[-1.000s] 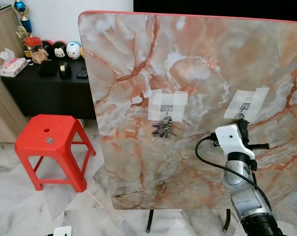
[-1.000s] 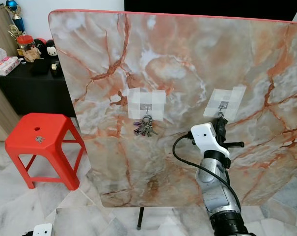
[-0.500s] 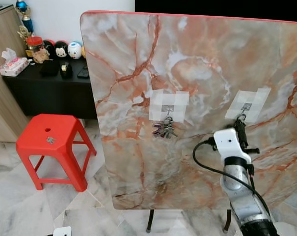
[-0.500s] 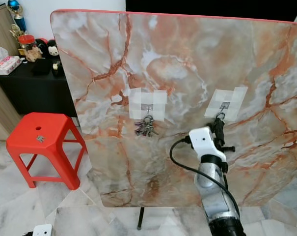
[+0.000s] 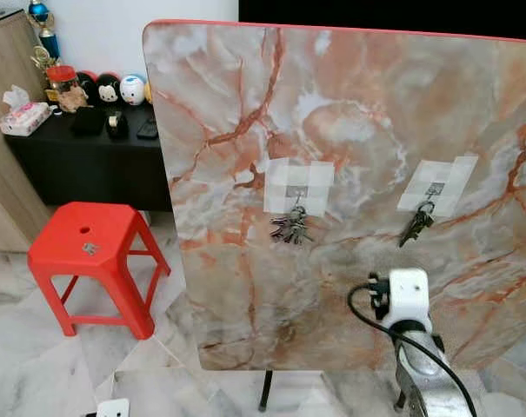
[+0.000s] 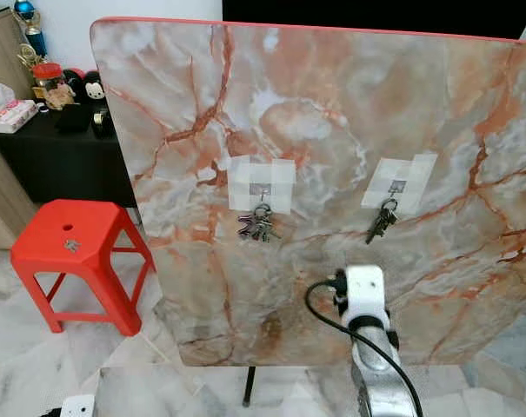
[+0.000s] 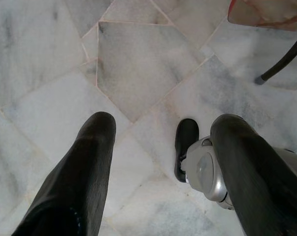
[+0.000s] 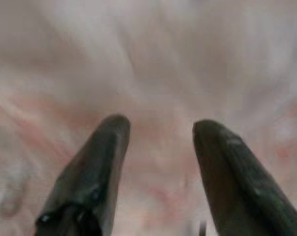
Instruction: Hang keys on a hook
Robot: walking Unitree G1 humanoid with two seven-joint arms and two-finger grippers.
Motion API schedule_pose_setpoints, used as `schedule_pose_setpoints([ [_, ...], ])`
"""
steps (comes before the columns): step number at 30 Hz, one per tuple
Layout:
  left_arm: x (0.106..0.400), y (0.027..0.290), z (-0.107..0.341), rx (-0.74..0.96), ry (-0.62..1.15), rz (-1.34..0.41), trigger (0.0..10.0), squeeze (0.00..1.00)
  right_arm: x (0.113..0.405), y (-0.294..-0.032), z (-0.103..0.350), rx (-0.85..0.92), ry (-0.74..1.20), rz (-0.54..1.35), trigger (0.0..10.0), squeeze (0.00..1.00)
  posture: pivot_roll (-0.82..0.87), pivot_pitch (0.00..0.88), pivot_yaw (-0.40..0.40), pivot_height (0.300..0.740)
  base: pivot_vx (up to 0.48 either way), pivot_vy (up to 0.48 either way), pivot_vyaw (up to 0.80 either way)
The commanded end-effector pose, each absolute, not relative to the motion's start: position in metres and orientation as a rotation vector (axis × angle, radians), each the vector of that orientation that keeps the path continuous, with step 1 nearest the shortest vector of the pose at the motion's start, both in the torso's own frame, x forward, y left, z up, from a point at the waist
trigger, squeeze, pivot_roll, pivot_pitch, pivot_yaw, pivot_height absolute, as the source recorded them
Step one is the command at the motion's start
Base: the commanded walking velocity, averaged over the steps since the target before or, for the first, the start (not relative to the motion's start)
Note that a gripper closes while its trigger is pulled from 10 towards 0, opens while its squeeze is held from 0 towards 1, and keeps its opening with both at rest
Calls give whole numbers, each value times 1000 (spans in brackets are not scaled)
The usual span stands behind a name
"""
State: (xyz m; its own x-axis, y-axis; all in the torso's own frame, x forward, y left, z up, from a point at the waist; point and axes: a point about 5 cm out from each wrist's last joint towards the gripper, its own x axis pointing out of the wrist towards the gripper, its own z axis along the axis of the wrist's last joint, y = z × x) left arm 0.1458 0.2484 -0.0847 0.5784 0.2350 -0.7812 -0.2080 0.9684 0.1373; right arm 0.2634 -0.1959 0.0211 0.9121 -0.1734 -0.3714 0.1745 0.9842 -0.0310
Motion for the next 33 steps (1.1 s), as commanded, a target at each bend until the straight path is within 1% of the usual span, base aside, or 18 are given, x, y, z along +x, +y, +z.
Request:
schedule_pose_setpoints([
  [1, 144, 244, -87, 37, 932, 248, 10000, 0, 252, -210, 1, 74, 481, -244, 10000, 0, 123, 0, -66, 740, 0, 0, 0],
  [2, 144, 244, -87, 37, 932, 248, 10000, 0, 252, -210, 1, 74, 481, -244, 10000, 0, 123, 0, -66, 740, 0, 0, 0],
  [3, 144, 244, -87, 41, 934, 248, 10000, 0, 244, -214, -16, 75, 568, -264, 10000, 0, 124, 0, -62, 740, 0, 0, 0],
  [5, 144, 245, -87, 46, 936, 245, 10000, 0, 235, -216, -30, 82, 632, -284, 10000, 0, 120, 0, -59, 740, 0, 0, 0],
  [9, 144, 247, -86, 55, 937, 244, 10000, 0, 212, -208, -57, 105, 785, -281, 10000, 0, 112, 0, -48, 740, 0, 0, 0],
  [11, 144, 250, -85, 63, 939, 240, 10000, 0, 189, -201, -76, 114, 899, -269, 10000, 0, 102, 0, -29, 740, 0, 0, 0],
  [12, 144, 250, -85, 63, 939, 240, 10000, 0, 189, -201, -76, 114, 899, -269, 10000, 0, 102, 0, -29, 740, 0, 0, 0],
  [13, 144, 252, -85, 72, 940, 234, 10000, 0, 170, -199, -88, 160, 988, -285, 10000, 0, 93, 0, -19, 740, 0, 0, 0],
  [14, 144, 253, -85, 74, 940, 233, 10000, 0, 158, -198, -93, 225, 1034, -328, 10000, 0, 85, 0, -10, 740, 0, 0, 0],
  [15, 144, 253, -85, 74, 940, 233, 10000, 0, 158, -198, -93, 225, 1034, -328, 10000, 0, 85, 0, -10, 740, 0, 0, 0],
  [16, 144, 254, -84, 81, 940, 227, 10000, 0, 141, -197, -101, 259, 1104, -374, 10000, 0, 74, 0, -2, 740, 0, 0, 0],
  [17, 144, 254, -84, 85, 941, 224, 10000, 0, 134, -197, -104, 234, 1131, -377, 10000, 0, 74, 0, -1, 740, 0, 0, 0],
  [21, 145, 255, -83, 79, 932, 223, 10000, 0, 122, -197, -108, 215, 1178, -387, 10000, 0, 76, 0, -4, 740, 0, 0, 0],
  [22, 147, 255, -82, 78, 928, 222, 10000, 0, 124, -196, -107, 195, 1163, -332, 10000, 0, 53, 0, 1, 740, 0, 0, 0],
  [23, 147, 255, -82, 78, 928, 222, 10000, 0, 124, -196, -107, 195, 1163, -332, 10000, 0, 53, 0, 1, 740, 0, 0, 0],
  [27, 152, 251, -82, 87, 932, 192, 10000, 0, 125, -209, -105, 194, 1143, -325, 10000, 0, 29, 0, 8, 740, 0, 0, 0],
  [29, 154, 247, -83, 90, 938, 175, 10000, 0, 123, -218, -104, 169, 1146, -314, 10000, 0, 63, 0, 8, 740, 0, 0, 0],
  [33, 153, 247, -83, 91, 942, 171, 10000, 0, 122, -220, -104, 137, 1159, -282, 10000, 0, 79, 0, 4, 740, 0, 0, 0],
])
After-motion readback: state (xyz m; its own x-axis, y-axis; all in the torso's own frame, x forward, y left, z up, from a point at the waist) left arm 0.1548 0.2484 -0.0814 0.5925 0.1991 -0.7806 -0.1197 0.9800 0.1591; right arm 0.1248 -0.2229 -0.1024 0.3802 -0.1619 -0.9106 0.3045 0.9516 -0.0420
